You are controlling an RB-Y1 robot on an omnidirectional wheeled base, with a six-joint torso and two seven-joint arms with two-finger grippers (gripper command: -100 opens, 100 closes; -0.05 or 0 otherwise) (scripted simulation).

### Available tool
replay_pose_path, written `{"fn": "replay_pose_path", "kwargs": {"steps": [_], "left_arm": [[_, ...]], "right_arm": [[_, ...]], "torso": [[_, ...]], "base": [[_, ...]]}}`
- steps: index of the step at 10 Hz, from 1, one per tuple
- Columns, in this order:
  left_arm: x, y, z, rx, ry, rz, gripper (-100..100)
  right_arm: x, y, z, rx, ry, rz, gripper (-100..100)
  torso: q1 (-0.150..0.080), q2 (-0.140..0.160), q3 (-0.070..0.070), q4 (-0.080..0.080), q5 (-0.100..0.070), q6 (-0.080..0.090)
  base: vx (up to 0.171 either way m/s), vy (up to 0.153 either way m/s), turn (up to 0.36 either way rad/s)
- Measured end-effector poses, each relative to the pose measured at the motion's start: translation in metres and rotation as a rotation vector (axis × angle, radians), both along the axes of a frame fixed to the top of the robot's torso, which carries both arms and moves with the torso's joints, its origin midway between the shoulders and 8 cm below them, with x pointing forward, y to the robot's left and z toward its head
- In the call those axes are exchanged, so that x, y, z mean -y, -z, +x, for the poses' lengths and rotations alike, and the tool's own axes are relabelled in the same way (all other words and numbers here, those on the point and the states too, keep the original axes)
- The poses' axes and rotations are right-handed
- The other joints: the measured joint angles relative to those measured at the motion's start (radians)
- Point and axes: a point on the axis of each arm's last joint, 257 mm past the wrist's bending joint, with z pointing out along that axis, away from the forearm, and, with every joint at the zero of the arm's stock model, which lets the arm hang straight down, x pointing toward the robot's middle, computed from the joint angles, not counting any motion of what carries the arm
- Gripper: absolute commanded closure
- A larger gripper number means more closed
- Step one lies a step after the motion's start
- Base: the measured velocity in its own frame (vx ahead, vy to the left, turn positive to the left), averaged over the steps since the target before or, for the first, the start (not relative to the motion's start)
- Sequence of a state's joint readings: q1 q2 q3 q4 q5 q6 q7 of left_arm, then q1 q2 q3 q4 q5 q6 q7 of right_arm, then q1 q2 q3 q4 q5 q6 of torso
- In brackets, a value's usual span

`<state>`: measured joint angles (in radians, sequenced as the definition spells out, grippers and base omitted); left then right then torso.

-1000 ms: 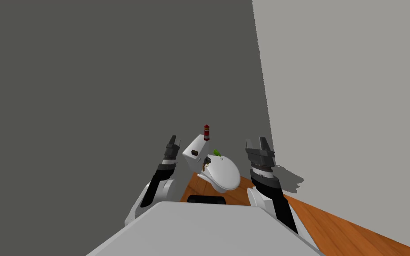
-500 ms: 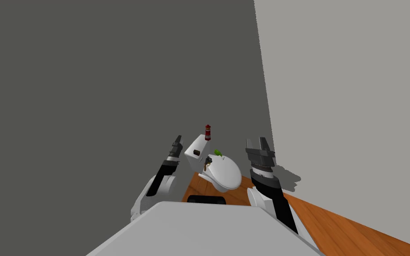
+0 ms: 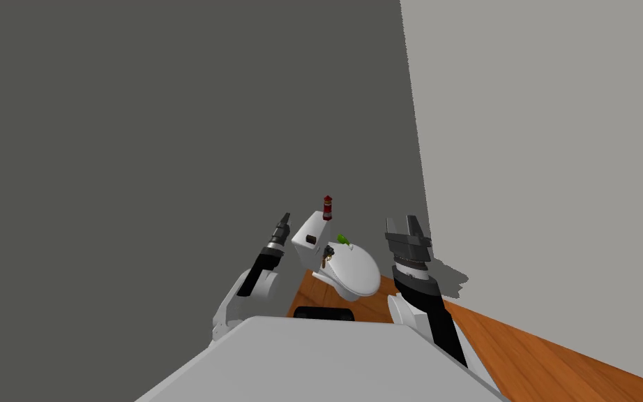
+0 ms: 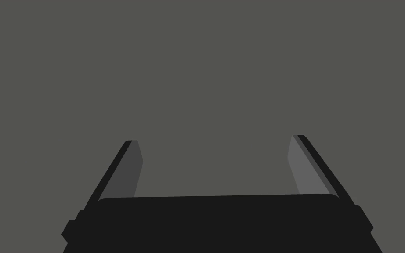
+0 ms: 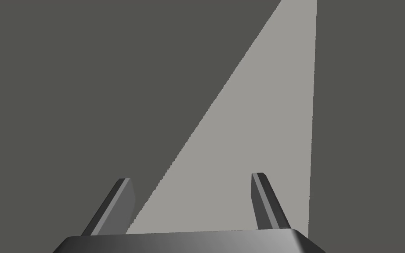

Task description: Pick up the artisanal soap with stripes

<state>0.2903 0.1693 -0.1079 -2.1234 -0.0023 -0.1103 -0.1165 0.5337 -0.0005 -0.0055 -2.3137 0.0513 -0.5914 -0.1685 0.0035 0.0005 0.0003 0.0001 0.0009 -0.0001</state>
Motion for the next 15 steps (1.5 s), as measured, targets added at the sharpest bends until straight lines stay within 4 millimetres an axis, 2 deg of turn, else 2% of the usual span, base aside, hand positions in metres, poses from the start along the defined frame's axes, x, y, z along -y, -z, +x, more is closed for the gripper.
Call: {"fn": "replay_pose_path", "kwargs": {"steps": [6, 15], "left_arm": [[0.012, 0.026, 0.032, -0.133, 0.014, 0.04, -100], [0.019, 0.068, 0.063, -0.322, 0.006, 0.075, -100]], "right_arm": [[0.0, 0.0, 0.0, 0.0, 0.0, 0.0, 0], [0.0, 0.0, 0.0, 0.0, 0.0, 0.0, 0]], "torso": [[0.0, 0.0, 0.0, 0.0, 0.0, 0.0], [-0.002, -0.001, 0.0, 0.0, 0.0, 0.0]], "base": [[-0.007, 0.05, -0.018], [-0.003, 0.037, -0.019]]}}
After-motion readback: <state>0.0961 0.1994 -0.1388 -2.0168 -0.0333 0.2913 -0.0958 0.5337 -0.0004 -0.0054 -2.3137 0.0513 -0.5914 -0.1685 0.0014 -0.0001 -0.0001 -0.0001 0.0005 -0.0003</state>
